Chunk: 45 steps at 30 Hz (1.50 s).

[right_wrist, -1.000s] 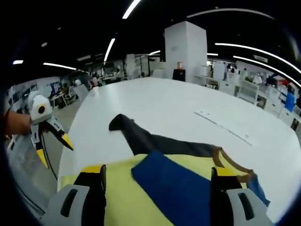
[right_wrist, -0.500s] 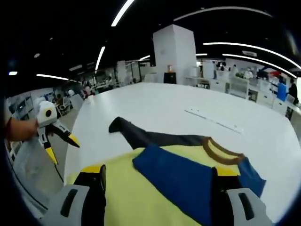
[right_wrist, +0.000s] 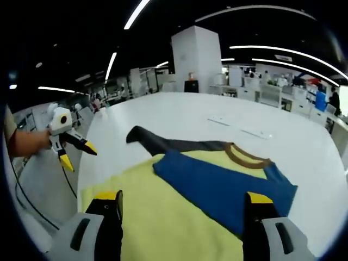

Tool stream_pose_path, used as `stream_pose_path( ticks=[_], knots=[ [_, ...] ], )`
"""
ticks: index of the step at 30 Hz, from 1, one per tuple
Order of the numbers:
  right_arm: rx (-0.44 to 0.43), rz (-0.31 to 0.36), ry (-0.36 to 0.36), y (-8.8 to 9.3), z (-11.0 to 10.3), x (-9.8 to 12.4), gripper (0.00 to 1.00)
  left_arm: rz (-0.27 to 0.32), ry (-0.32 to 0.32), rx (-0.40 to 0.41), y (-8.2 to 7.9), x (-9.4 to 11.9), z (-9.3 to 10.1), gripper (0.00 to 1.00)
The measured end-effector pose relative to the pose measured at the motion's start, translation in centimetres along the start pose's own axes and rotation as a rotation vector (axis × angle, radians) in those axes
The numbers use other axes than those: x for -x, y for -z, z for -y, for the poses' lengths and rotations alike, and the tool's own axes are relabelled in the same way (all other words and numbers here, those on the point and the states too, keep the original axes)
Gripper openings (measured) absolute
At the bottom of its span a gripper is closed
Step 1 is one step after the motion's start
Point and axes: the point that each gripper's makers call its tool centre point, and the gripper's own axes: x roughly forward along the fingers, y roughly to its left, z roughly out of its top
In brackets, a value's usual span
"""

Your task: Fold the garment on the visible template until the final outline fits inside the template.

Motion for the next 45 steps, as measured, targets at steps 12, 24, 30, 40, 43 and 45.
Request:
stream_pose_path(
  ticks=[12, 24, 30, 40, 43, 45],
  knots=[
    [0.004, 0.008, 0.033, 0.8, 0.4, 3.2, 0.91, -0.004, 0.002, -0.017, -1.3, -0.5, 1.1, 0.53],
    [-0.01, 0.002, 0.044, 2.2, 0.1, 5.2, 0.91, -0.004, -0.009, -0.016, -2.0, -0.8, 1.7, 0.52],
    [-0.016, -0.006, 0.049, 3.0, 0.1, 5.8, 0.9, -0.01, -0.017, -0.011, -1.9, -1.0, 1.4, 0.52],
    [-0.023, -0.005, 0.058, 3.6, 0.0, 7.1, 0.9, -0.006, -0.038, 0.01, -2.0, -1.0, 0.2, 0.52],
    [-0.027, -0.008, 0.062, 3.8, 0.2, 7.4, 0.9, -0.002, -0.046, 0.02, -2.0, -1.0, -0.2, 0.51],
    [-0.03, -0.009, 0.065, 4.0, 0.2, 7.6, 0.9, 0.0, -0.054, 0.025, -2.0, -1.0, -0.6, 0.51]
  ],
)
